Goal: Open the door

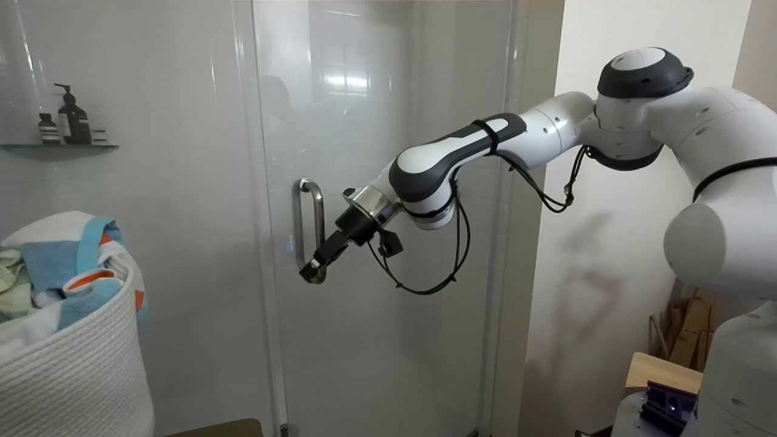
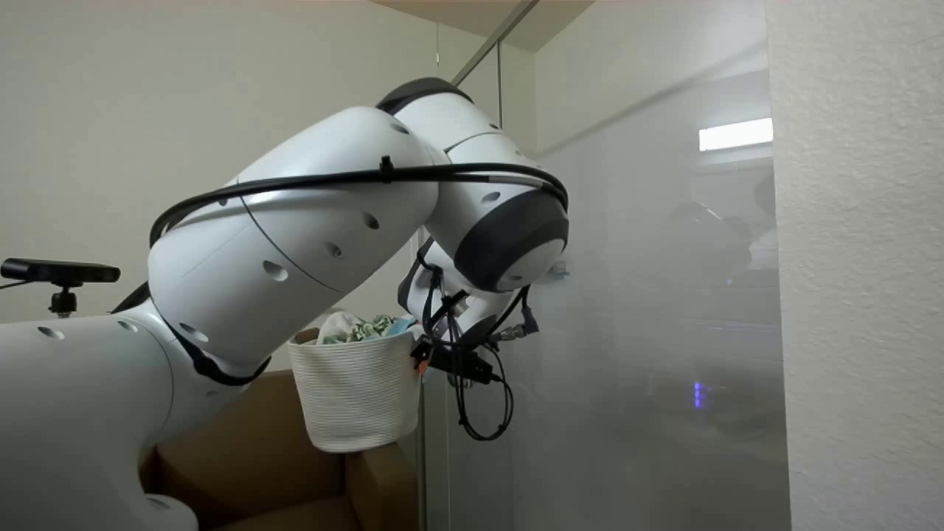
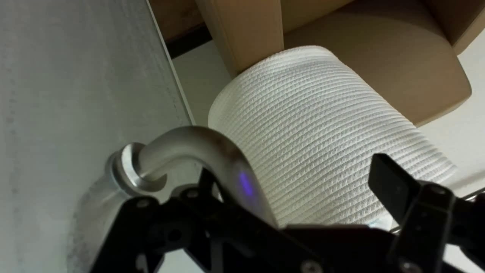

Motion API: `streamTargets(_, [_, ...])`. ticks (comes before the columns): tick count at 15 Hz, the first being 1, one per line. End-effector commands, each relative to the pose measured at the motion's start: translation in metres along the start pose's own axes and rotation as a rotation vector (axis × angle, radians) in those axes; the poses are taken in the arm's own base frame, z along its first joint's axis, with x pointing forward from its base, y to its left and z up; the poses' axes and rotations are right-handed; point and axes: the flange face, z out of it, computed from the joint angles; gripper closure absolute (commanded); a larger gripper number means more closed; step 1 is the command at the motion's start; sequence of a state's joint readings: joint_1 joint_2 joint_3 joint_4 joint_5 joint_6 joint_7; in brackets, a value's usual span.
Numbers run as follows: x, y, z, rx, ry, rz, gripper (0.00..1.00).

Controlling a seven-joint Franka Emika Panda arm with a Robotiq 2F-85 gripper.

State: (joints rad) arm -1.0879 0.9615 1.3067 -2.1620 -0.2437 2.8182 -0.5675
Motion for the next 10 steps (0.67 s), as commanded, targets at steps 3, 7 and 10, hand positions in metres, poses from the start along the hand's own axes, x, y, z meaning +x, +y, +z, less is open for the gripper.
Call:
streamTargets(3, [-0.016,-0.038,0.012,0.059,-0.126,0.076,0.0])
streamTargets(7, [-0.019,-0.045,0.011,0.06,-0.135,0.07,0.0])
streamTargets(10, [-0.026,-0.053,0.012,0.072,-0.138,0.061,0.0])
